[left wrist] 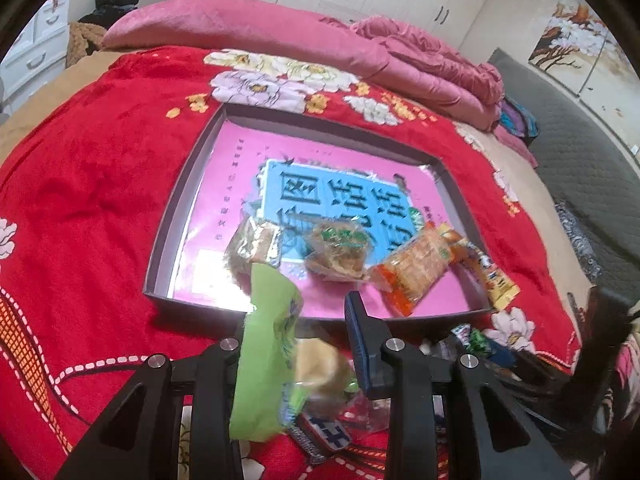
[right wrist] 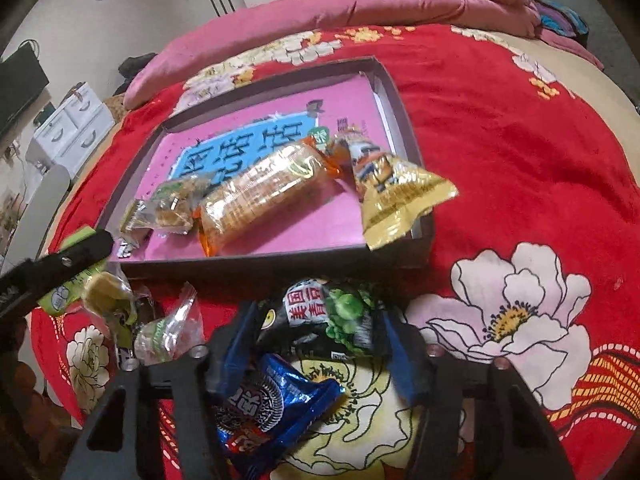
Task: Organize snacks
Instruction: 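Carry the milk-candy packet with the left tool while the right tool carries the pea-snack bag over the tray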
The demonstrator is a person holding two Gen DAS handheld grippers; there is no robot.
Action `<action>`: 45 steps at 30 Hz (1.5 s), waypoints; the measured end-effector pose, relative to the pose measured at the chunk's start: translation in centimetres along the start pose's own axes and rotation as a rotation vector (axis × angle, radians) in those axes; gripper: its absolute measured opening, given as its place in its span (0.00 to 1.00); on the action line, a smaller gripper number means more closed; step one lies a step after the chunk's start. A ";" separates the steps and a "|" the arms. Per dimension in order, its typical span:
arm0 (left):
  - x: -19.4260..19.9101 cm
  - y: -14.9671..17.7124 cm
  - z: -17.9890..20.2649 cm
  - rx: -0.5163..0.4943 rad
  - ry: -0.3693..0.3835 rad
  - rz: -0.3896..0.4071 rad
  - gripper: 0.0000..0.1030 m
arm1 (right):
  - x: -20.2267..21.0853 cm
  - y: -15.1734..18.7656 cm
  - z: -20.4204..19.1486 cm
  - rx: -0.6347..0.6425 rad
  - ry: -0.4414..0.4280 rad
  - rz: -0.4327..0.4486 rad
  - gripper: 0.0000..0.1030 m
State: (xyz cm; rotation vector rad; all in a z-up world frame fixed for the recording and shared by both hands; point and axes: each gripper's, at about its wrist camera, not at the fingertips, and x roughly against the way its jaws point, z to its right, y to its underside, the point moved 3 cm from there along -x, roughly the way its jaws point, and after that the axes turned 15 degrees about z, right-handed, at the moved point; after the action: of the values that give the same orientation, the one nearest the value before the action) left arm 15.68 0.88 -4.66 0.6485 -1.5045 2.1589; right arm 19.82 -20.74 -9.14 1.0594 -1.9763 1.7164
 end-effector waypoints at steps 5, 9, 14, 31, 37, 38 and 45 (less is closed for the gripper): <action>0.3 0.0 -0.5 0.010 0.010 -0.004 0.24 | 1.5 -0.5 -0.4 -0.003 -0.054 0.051 0.46; 1.4 -0.3 -1.6 0.046 0.035 0.010 0.20 | 3.0 -0.9 -1.3 0.004 -0.104 0.096 0.46; 2.2 -0.1 -3.4 0.145 0.088 -0.013 0.20 | 4.6 -1.4 -2.7 0.044 -0.150 0.150 0.46; 3.6 -0.8 -2.3 0.166 0.161 0.047 0.03 | 5.8 -2.7 -2.5 0.015 -0.151 0.238 0.46; 4.5 -2.0 -1.2 0.157 0.212 0.098 0.03 | 5.8 -3.2 -2.7 0.013 -0.157 0.261 0.46; 4.6 -2.2 -1.1 0.155 0.216 0.108 0.03 | 5.8 -3.3 -2.7 0.013 -0.157 0.268 0.46; 4.0 -3.8 -1.0 0.174 0.224 0.140 0.03 | 5.4 -4.2 -2.3 -0.013 -0.154 0.292 0.46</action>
State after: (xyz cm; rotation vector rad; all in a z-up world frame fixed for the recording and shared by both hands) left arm 14.62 3.36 0.22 0.3495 -1.2893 2.3972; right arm 18.60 -20.33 -2.06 0.9624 -2.3331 1.8082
